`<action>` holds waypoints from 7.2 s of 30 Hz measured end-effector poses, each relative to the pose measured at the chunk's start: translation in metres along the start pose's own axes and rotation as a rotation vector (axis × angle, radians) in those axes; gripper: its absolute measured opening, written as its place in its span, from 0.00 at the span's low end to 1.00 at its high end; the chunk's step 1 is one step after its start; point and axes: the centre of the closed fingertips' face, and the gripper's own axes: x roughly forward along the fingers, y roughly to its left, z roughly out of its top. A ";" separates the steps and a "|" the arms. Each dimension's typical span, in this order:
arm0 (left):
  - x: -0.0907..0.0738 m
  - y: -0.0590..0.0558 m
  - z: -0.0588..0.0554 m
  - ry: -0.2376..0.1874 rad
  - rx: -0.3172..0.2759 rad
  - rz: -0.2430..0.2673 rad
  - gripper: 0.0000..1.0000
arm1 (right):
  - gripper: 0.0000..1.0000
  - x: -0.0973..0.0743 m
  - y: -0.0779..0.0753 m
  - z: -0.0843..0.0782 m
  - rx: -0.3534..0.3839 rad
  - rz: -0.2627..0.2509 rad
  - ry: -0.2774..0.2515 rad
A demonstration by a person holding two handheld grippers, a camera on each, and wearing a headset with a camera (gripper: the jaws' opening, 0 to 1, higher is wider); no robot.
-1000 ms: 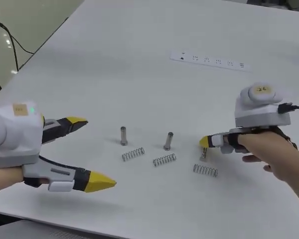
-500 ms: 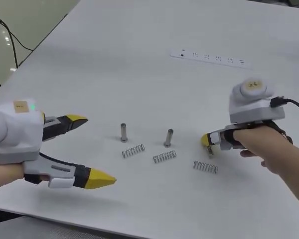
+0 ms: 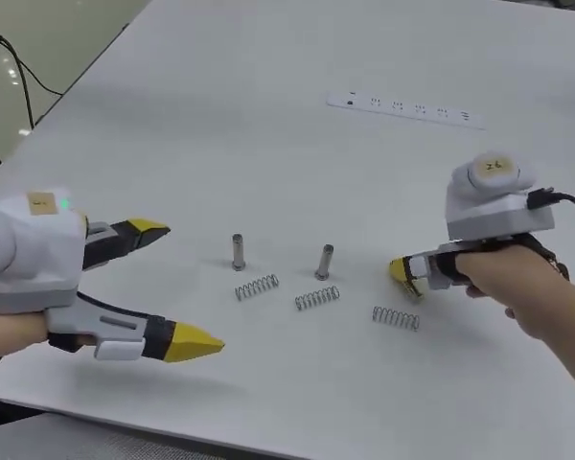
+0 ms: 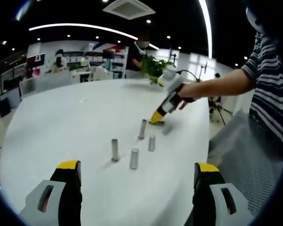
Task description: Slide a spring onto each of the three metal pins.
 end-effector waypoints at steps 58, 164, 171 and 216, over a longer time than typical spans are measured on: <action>-0.001 -0.001 0.008 -0.007 0.014 0.005 0.97 | 0.05 -0.024 0.011 0.023 -0.077 0.030 -0.163; 0.000 0.003 0.007 -0.013 -0.002 -0.023 0.98 | 0.38 -0.071 0.032 0.008 -0.448 0.019 -0.254; -0.002 0.004 0.007 -0.010 0.000 -0.019 0.98 | 0.39 -0.073 0.029 0.002 -0.592 0.011 -0.204; -0.008 0.001 0.006 -0.014 0.000 -0.006 0.98 | 0.16 -0.039 0.045 -0.048 -0.967 0.184 0.081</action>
